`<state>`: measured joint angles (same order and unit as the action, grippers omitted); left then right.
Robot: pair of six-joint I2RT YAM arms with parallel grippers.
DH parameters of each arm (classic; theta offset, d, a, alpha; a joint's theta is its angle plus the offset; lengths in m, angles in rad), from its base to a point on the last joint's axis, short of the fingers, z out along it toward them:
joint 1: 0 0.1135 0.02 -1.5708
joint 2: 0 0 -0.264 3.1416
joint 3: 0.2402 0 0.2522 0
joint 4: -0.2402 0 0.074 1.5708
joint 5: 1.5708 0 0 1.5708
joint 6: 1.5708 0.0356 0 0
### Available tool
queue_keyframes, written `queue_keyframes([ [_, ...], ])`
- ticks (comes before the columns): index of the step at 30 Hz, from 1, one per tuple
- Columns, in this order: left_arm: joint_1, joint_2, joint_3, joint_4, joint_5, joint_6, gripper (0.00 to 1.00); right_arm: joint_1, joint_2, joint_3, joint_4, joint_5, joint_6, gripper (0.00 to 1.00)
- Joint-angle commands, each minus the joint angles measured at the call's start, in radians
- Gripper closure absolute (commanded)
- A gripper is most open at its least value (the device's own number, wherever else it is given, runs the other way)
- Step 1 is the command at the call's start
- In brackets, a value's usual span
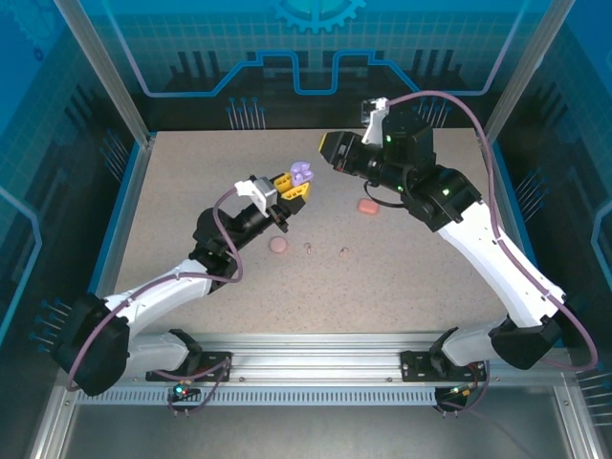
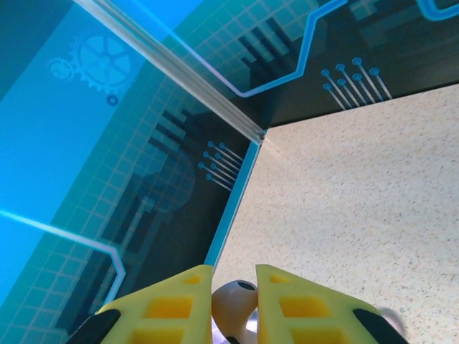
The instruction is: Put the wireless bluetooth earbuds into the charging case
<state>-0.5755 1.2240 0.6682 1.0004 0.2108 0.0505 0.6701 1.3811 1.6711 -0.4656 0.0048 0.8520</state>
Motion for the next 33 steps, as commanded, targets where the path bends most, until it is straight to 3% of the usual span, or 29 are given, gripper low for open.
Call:
queue_keyframes([
  [1,-0.007,0.002,0.043,0.047,0.013,-0.012,1.0,0.03,-0.015,-0.018,0.05,-0.02,-0.002,0.81],
  [33,-0.007,0.01,0.063,0.058,0.005,-0.007,1.0,0.081,-0.008,-0.119,0.088,-0.038,0.044,0.84],
])
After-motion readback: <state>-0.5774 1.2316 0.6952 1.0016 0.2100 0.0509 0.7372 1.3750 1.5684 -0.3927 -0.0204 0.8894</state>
